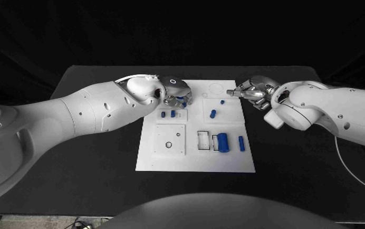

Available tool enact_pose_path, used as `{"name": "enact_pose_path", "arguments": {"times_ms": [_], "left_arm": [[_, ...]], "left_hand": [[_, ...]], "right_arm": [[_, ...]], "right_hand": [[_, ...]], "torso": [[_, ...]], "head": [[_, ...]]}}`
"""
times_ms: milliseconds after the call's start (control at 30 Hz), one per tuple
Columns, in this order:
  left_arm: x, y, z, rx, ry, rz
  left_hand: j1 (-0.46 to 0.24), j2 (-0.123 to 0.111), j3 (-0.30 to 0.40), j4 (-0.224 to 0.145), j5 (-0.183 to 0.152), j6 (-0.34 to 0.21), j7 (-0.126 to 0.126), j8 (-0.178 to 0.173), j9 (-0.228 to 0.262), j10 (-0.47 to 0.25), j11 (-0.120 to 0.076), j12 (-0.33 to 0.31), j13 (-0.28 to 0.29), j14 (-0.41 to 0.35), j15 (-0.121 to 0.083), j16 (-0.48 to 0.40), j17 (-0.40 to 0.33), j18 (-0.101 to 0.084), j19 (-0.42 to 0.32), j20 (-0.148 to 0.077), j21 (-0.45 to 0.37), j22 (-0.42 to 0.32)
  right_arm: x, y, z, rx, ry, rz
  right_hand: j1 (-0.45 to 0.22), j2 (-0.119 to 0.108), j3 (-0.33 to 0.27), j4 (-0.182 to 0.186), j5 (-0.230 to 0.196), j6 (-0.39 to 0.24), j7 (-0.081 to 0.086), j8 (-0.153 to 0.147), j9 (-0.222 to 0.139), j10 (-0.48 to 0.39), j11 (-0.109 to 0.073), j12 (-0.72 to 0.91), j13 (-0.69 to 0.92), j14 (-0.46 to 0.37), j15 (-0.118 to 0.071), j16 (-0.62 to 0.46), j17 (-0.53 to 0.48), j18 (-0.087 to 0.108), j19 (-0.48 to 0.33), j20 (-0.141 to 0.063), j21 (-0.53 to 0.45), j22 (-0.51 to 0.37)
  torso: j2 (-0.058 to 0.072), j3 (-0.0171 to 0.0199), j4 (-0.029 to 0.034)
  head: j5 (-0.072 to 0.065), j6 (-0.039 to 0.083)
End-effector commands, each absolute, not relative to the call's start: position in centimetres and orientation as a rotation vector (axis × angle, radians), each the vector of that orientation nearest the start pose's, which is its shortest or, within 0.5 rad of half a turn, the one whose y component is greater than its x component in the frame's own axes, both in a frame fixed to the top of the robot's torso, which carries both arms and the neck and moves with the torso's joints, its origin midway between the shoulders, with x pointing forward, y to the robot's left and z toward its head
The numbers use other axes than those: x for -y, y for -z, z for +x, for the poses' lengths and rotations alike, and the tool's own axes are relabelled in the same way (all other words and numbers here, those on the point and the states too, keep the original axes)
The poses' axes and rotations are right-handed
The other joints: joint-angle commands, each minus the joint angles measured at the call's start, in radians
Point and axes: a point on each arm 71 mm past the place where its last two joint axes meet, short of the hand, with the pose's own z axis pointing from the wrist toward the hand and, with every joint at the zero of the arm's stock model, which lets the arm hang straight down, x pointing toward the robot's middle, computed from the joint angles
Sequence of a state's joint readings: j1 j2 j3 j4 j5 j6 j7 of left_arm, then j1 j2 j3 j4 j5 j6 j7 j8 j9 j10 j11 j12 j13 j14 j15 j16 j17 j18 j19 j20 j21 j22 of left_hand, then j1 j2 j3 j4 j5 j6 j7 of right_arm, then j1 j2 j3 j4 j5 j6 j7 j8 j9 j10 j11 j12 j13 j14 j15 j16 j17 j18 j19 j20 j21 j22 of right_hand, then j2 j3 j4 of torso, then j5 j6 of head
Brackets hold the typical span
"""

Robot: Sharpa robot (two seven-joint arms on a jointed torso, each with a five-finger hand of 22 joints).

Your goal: Assemble the parts on the task board

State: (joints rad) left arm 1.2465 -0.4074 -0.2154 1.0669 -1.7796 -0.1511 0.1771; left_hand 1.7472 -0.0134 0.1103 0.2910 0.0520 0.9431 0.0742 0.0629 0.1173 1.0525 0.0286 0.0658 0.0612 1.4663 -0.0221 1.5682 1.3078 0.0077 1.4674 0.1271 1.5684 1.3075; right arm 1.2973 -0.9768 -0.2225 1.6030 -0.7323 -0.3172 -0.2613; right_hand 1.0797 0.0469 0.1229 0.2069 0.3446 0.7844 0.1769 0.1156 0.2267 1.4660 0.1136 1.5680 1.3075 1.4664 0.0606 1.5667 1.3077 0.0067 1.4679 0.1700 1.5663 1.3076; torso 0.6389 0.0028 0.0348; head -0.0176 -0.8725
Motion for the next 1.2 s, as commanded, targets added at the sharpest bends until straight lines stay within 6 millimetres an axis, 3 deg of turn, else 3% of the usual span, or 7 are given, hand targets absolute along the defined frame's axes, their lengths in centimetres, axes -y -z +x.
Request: {"name": "enact_pose_path", "arguments": {"times_ms": [33,333,733,1200], "left_arm": [[-8.49,24.82,52.01,-1.697,0.605,0.901],[-8.57,24.82,52.09,-1.695,0.602,0.899],[-8.46,24.88,52.07,-1.699,0.599,0.911],[-8.42,24.91,52.04,-1.698,0.596,0.922]], "left_hand": [[-0.002,-0.012,0.008,-0.001,-0.002,-0.013,0.001,-0.002,-0.004,-0.003,0.007,-0.003,-0.001,0.105,0.007,0.003,0.263,-0.008,0.103,-0.006,0.002,0.263],[-0.005,-0.012,0.012,-0.001,-0.002,-0.011,0.003,0.001,-0.005,-0.004,0.008,-0.003,-0.001,0.105,0.009,0.003,0.263,-0.008,0.103,-0.006,0.002,0.263],[-0.013,-0.015,0.049,-0.003,-0.002,0.058,-0.006,0.031,0.002,0.038,-0.005,0.006,0.001,0.105,-0.006,0.003,0.263,-0.008,0.103,-0.005,0.002,0.263],[-0.021,-0.021,0.066,-0.003,-0.002,0.083,-0.007,0.037,0.003,0.06,-0.008,0.007,0.001,0.105,-0.009,0.003,0.263,-0.008,0.103,-0.005,0.002,0.263]], "right_arm": [[26.22,22.04,45.89,-2.015,-0.68,0.642],[26.21,22.05,45.89,-2.016,-0.68,0.642],[26.19,22.06,45.88,-2.02,-0.681,0.64],[26.14,22.08,45.87,-2.023,-0.683,0.64]], "right_hand": [[0.009,-0.002,-0.005,-0.001,0.005,0.001,0.009,0.005,0.002,0.105,0.005,0.003,0.263,0.104,0.008,0.004,0.263,-0.007,0.103,0.008,0.004,0.263],[0.009,-0.002,-0.005,-0.001,0.005,0.001,0.009,0.005,0.002,0.105,0.005,0.003,0.263,0.104,0.008,0.004,0.263,-0.007,0.103,0.008,0.004,0.263],[0.009,-0.002,-0.006,-0.001,0.005,0.002,0.009,0.006,0.002,0.105,0.005,0.003,0.263,0.104,0.009,0.004,0.263,-0.007,0.103,0.008,0.004,0.263],[0.009,-0.002,-0.006,-0.001,0.005,0.002,0.009,0.006,0.002,0.105,0.005,0.003,0.263,0.104,0.009,0.004,0.263,-0.007,0.103,0.008,0.004,0.263]], "torso": [[0.001,-0.0001,0.0007],[0.001,-0.0006,0.0006],[0.001,0.0001,0.0002],[0.0,-0.0002,0.0002]], "head": [[-0.001,0.0],[0.0,0.0],[0.0,0.0],[0.001,0.0]]}}
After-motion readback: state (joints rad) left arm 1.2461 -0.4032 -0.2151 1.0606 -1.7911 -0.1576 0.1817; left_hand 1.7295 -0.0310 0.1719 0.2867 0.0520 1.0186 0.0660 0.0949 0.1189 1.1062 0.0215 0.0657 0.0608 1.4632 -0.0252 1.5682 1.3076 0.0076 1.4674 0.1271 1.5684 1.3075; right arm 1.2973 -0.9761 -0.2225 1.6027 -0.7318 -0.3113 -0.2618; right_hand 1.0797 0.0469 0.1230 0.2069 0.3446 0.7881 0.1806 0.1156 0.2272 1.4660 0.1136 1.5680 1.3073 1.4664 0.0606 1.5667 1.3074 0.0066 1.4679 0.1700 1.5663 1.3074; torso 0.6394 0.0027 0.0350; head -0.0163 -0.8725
